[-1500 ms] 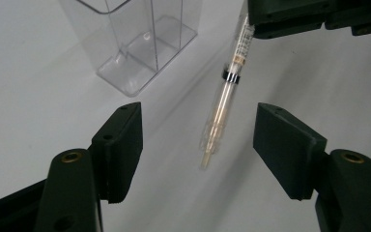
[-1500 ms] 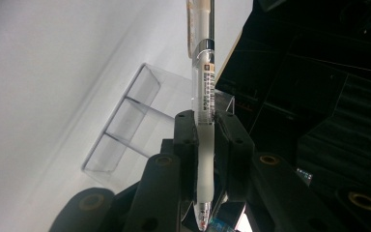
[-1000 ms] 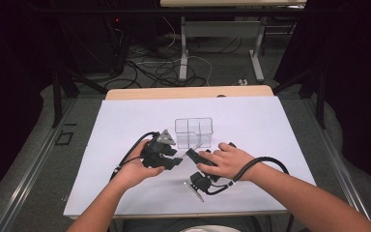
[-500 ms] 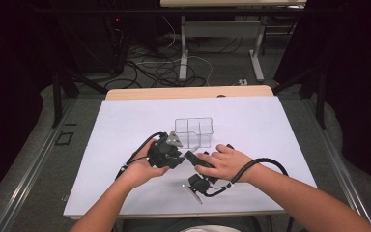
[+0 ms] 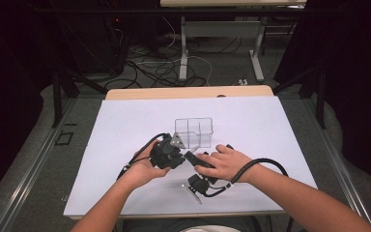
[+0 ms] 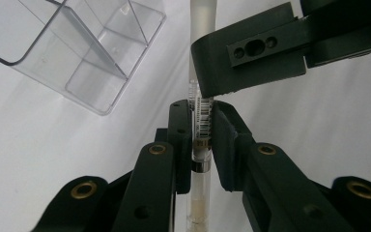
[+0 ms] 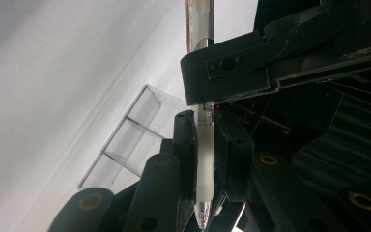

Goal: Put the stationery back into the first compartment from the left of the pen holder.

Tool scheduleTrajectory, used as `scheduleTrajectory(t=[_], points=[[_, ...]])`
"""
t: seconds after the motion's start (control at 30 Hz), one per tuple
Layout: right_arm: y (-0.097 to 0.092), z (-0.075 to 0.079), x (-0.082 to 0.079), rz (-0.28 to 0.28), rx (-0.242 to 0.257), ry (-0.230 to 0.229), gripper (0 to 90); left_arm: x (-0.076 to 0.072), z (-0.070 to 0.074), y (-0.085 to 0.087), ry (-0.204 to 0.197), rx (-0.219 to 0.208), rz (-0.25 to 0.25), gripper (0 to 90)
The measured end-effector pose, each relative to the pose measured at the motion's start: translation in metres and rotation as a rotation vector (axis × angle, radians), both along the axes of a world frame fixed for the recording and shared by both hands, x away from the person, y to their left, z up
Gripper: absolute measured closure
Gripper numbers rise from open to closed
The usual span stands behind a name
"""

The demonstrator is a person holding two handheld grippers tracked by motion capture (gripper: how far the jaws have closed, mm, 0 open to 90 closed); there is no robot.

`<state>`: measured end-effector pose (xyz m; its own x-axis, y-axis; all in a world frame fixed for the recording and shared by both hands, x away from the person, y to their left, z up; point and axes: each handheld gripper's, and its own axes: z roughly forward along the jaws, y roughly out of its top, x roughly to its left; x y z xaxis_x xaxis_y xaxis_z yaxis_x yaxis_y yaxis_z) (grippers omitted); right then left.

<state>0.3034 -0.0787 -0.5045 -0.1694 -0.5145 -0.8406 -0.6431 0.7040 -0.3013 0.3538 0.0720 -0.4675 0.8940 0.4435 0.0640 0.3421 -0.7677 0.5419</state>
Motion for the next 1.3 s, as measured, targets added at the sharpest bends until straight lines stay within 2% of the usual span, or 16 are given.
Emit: scheduleTrajectory(t=[0.17,0.33,0.43,0.5,0.6,0.67,0.7,0.8,0.87,0.9,0.93,1.03,1.1,1.17,1.2,1.3], points=[[0.001,0.001,0.001,-0.001,0.008,0.004,77.9,0.002,-0.001,0.001,0.013,-0.011,0.016,79.6],[-0.001,0.003,0.002,-0.045,0.038,0.025,65.8,0.005,-0.002,0.007,0.025,-0.039,0.051,79.5],[-0.004,0.005,0.005,-0.082,0.056,0.062,58.8,0.006,-0.001,0.01,0.033,-0.051,0.062,79.5],[-0.007,0.006,0.007,-0.098,0.088,0.078,51.7,0.005,-0.002,0.011,0.022,-0.071,0.084,79.5],[-0.012,0.009,0.008,-0.152,0.166,0.125,50.3,0.006,-0.001,0.013,0.015,-0.082,0.096,79.5],[-0.014,0.01,0.008,-0.178,0.195,0.128,47.4,0.007,-0.001,0.014,0.01,-0.093,0.105,79.5],[-0.016,0.014,0.008,-0.193,0.223,0.141,45.8,0.007,0.001,0.015,0.017,-0.087,0.111,79.5],[-0.017,0.016,0.009,-0.211,0.24,0.168,44.7,0.009,0.002,0.016,0.029,-0.105,0.124,79.5],[-0.02,0.017,0.009,-0.248,0.309,0.202,42.8,0.01,0.003,0.018,0.031,-0.105,0.125,79.5],[-0.021,0.018,0.008,-0.274,0.313,0.224,41.1,0.011,0.003,0.019,0.033,-0.113,0.134,79.5],[-0.022,0.018,0.009,-0.274,0.343,0.221,39.7,0.011,0.004,0.019,0.035,-0.12,0.138,79.5],[-0.025,0.017,0.009,-0.29,0.381,0.233,34.5,0.013,0.006,0.022,0.044,-0.143,0.153,79.4],[-0.028,0.02,0.006,-0.347,0.381,0.28,28.1,0.015,0.007,0.024,0.036,-0.164,0.154,79.4],[-0.03,0.019,0.007,-0.341,0.432,0.299,19.4,0.015,0.008,0.026,0.032,-0.186,0.159,79.5],[-0.031,0.015,0.006,-0.341,0.491,0.31,16.8,0.015,0.01,0.027,0.039,-0.191,0.163,79.5],[-0.034,0.015,0.007,-0.342,0.508,0.327,14.9,0.016,0.012,0.03,0.021,-0.226,0.178,79.4]])
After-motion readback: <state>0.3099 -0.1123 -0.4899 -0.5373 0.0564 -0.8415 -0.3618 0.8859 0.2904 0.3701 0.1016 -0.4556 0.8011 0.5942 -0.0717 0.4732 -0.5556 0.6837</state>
